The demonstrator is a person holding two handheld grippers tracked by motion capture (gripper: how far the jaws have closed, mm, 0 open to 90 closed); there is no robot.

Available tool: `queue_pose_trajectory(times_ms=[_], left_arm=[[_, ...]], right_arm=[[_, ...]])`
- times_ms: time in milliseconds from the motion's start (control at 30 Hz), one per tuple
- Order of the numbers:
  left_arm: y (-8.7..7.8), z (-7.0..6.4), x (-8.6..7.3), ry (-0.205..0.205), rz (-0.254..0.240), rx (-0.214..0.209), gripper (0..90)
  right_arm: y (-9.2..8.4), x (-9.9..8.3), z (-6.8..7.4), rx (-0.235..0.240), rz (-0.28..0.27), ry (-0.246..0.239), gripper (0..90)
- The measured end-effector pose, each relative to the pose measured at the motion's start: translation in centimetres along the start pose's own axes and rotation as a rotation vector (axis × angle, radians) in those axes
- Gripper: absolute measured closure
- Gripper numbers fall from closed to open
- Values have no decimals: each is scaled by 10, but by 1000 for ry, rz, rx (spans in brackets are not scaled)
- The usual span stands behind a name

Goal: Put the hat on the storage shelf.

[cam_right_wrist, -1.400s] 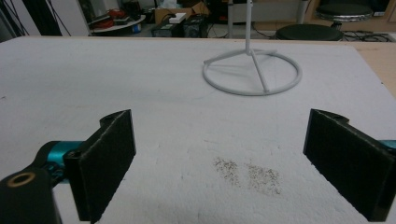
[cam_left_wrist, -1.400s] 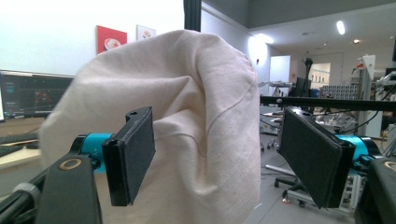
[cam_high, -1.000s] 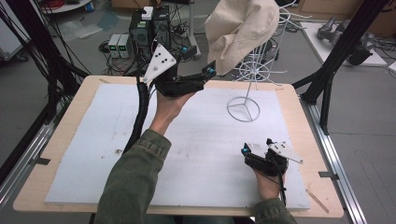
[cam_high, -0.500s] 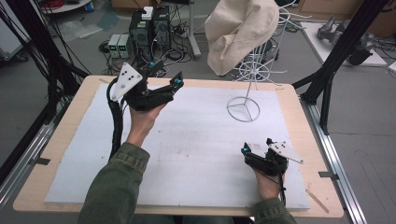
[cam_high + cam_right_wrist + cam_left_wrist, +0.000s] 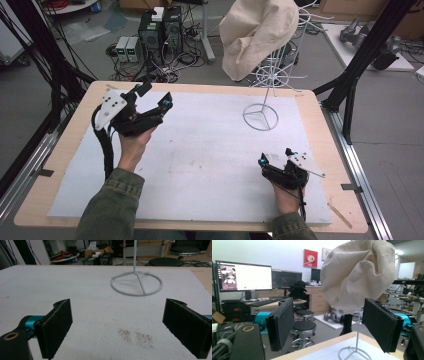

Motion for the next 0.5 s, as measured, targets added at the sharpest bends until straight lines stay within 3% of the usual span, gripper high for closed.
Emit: queue_pose_trajectory(times_ms=[233, 333, 500], left_arm=[[-28, 9, -9, -11, -2, 40, 258], [-44, 13, -17, -54, -20, 64, 257], [-60, 15, -25, -56, -6, 79, 255]], right_arm=[[1, -1, 1, 0, 8, 12, 79], [1, -1, 1, -4, 4, 7, 79], [0, -1, 1, -3, 9, 7, 79]])
Point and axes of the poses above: each handheld gripper's, and its own axes: y roughly forward along the jaws, x roughly out of its top, z roughly to its left, the point moved 6 cm from there along y, roughly forward along the jaws, and after that the axes turned 1 degree about -x, right-handed, at the moved point
